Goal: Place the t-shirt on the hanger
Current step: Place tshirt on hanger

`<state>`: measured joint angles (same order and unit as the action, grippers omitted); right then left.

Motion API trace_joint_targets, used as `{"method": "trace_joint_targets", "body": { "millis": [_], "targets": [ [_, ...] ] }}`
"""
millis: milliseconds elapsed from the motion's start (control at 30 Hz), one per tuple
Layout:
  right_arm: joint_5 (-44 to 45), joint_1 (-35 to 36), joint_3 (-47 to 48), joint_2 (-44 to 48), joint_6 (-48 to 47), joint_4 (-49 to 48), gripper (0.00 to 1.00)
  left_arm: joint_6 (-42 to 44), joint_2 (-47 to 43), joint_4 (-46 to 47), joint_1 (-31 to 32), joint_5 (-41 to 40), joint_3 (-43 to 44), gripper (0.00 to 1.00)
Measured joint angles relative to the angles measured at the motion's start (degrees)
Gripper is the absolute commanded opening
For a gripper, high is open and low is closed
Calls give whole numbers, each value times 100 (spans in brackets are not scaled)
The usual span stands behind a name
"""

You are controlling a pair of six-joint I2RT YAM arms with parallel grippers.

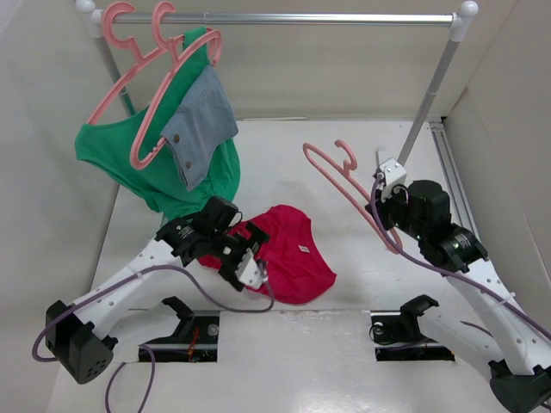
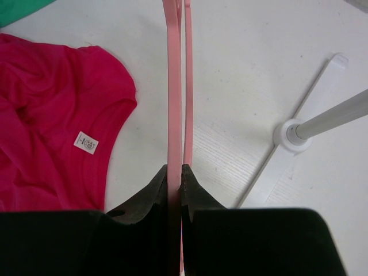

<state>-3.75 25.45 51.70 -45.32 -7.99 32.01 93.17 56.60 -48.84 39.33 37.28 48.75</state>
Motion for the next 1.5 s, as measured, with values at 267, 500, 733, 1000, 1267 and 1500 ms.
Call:
{"method": "trace_joint_targets", "body": {
  "millis": [267,500,733,1000,1267,1500],
  "targets": [
    [-31,-46,0,-94,31,-2,0,-4483,1335,3272,55,-350,483,59],
    [326,-114,0,-17,341,15,0,-6994,2907,4284,708,-2153,1056,57],
    [481,-166,-13,79,481,50,0,-8013,4044,4496,1141,-3646,1427,57],
    [479,-181,-76,216,503,68,0,-8319,4715,4669,1172,-4572,1578,49],
    [479,-181,-118,269,503,85,0,-8323,4798,4734,1244,-4662,1578,40],
    [479,-181,-118,262,503,96,0,-8330,4815,4822,1244,-4483,1578,34]
  ]
}}
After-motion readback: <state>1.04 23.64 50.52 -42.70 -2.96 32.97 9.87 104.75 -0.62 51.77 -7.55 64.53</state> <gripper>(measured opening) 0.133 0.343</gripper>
